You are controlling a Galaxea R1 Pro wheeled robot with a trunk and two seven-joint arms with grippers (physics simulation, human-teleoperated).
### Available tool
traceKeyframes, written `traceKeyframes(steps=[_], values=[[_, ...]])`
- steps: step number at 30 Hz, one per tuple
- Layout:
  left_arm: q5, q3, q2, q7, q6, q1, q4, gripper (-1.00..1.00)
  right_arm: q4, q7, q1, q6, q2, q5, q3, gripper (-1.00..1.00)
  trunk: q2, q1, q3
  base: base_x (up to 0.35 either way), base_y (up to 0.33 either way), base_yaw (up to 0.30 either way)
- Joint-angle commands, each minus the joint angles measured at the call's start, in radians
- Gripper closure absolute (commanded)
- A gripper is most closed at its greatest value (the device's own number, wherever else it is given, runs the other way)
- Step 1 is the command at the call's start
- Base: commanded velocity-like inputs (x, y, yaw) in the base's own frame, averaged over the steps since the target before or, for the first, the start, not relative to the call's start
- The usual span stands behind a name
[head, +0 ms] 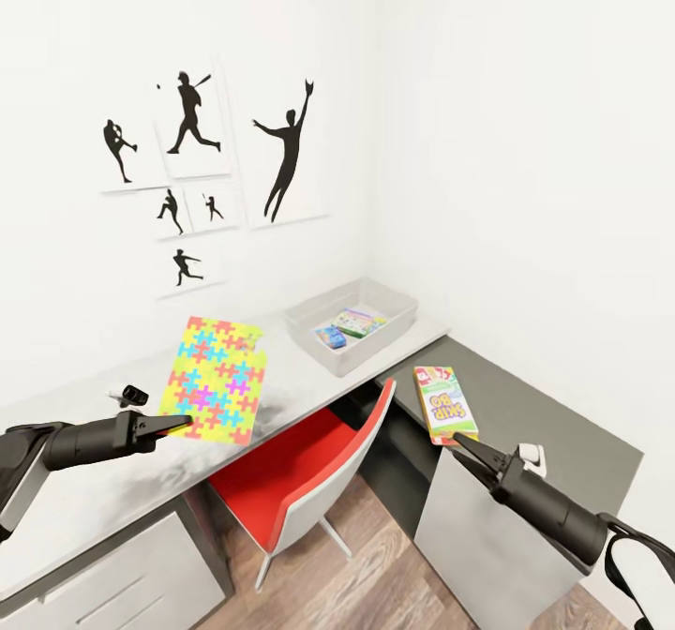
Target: Put all the toys in the child's room - the three board games (two on the bed and one on the table), the two jigsaw puzzles on the table, and the tennis ball on the table - inside the toy box on the table in the child's room.
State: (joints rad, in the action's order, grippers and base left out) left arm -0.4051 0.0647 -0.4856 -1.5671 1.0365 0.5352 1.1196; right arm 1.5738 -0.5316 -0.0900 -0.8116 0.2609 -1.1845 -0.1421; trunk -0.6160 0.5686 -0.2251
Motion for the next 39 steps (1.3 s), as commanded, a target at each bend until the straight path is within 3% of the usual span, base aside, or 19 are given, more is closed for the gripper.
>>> traceKeyframes(steps=[1,13,31,39], values=[[0.001,0.000,0.000,-0.004,0.011,0.001,0.000,1.00,0.000,-0.002,0.000,-0.006,0.000,-0.001,-0.001,-1.00,0.006,-0.004,0.003,0.000,0.000,0.000],[0.002,0.000,0.001,-0.004,0.011,0.001,-0.001,1.00,0.000,-0.076,0.005,0.047,0.001,-0.001,-0.002,-1.00,0.090,-0.050,0.060,0.000,0.000,0.000],[0.002,0.000,0.000,-0.004,0.011,0.001,-0.001,1.00,0.000,-0.082,0.006,0.052,0.001,0.000,-0.004,-1.00,0.216,-0.119,0.146,0.000,0.000,0.000],[0.002,0.000,0.001,-0.004,0.011,0.001,-0.001,1.00,0.000,-0.083,0.006,0.084,0.001,-0.001,0.002,-1.00,0.216,-0.119,0.158,0.000,0.000,0.000]])
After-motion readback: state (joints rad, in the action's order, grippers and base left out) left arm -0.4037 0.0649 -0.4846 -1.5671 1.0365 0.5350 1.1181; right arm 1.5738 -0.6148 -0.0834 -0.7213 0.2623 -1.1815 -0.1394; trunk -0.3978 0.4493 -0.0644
